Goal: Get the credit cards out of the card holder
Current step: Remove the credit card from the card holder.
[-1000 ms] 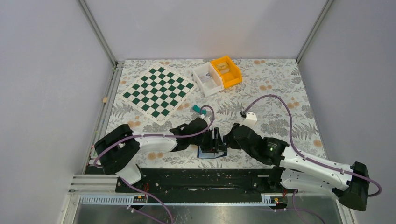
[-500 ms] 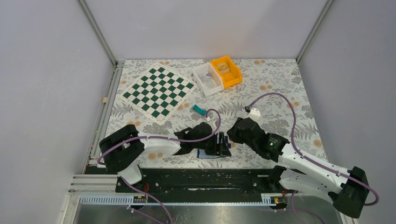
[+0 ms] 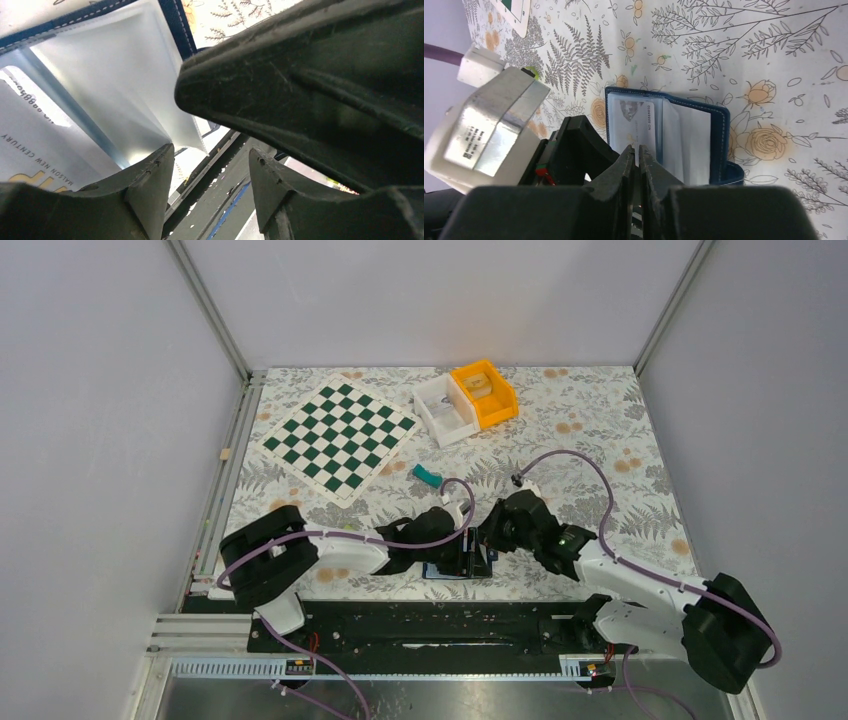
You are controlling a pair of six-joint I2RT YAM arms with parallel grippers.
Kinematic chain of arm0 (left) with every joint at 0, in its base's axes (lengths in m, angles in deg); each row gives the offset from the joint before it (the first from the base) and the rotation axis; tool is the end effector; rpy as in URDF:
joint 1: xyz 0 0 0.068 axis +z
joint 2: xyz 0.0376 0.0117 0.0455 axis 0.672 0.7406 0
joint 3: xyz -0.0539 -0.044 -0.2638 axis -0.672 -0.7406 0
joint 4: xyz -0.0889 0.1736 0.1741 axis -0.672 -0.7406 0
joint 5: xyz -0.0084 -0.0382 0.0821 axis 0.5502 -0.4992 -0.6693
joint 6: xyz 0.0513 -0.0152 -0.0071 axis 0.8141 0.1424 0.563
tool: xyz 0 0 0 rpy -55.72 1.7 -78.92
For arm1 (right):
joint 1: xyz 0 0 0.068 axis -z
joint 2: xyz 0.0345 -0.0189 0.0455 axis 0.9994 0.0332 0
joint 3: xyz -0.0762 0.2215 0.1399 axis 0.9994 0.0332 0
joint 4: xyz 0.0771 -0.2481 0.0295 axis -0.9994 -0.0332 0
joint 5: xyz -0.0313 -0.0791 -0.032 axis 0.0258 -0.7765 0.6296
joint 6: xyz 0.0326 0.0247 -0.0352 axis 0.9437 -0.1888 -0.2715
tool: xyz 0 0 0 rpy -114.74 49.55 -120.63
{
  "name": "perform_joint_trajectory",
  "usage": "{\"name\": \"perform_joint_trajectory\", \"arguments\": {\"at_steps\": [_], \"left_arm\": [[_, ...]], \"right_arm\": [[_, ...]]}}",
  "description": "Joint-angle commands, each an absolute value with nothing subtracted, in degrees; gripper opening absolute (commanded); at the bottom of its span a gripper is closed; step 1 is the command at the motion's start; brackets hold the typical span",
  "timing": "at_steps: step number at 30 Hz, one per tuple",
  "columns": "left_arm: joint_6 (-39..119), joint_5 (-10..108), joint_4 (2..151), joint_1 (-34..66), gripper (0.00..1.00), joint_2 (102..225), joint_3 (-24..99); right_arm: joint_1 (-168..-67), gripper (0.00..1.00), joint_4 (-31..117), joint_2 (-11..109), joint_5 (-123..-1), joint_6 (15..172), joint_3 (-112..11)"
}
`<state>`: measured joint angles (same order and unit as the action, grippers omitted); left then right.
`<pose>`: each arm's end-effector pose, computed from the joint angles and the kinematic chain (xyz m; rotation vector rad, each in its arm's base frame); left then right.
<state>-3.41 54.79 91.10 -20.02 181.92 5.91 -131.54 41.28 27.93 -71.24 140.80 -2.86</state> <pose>0.1414 -0.2873 0.1506 0.3106 2.5576 -1.2629 0.1585 0.1485 0.2000 0.2307 2.3219 0.8939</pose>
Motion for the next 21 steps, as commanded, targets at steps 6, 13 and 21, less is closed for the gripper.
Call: {"name": "perform_joint_trajectory", "arguments": {"at_steps": [6,13,21], "left_arm": [[-1.8,53.1,94.0,-20.6,0.56,182.4,6.0],[-3.1,52.6,91.8,-20.7,0.56,179.2,6.1],[-5.2,52.1,85.0,-20.6,0.56,173.1,6.6]], "right_arm": [[-131.0,0.14,49.8,33.7,-64.7,143.4,-2.4],[-130.1,0.14,50.9,39.8,-65.6,143.7,-1.5],[-129.4,0.15,51.1,42.2,-65.5,140.9,0.0]]}}
